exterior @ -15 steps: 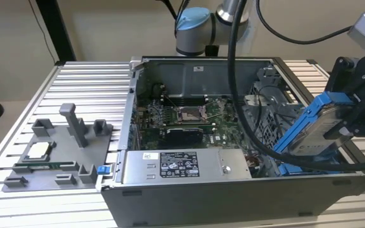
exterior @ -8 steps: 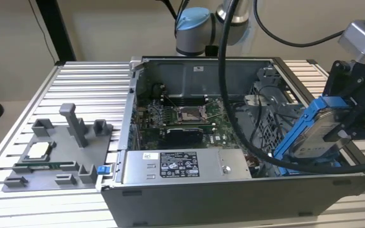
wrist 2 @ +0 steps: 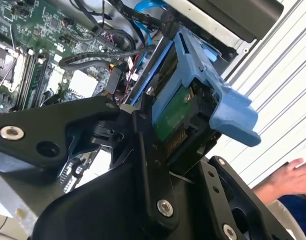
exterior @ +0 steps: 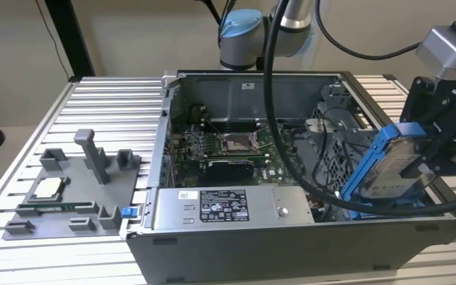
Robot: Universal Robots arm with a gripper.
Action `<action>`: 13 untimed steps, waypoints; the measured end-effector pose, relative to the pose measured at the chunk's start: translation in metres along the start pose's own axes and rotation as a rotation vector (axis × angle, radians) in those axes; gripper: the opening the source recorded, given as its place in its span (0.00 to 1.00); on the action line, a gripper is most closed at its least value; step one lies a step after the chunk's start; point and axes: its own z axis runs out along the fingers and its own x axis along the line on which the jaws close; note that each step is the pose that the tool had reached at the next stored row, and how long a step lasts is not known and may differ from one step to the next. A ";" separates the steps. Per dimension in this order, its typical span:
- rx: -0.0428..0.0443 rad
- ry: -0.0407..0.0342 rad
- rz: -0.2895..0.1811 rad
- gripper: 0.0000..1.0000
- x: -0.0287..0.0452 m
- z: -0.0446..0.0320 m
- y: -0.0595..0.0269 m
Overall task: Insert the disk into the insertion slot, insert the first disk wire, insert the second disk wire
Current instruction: 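Insert the disk into the insertion slot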
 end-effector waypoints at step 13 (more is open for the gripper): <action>-0.0119 0.0221 0.003 0.00 -0.0057 0.0047 -0.0001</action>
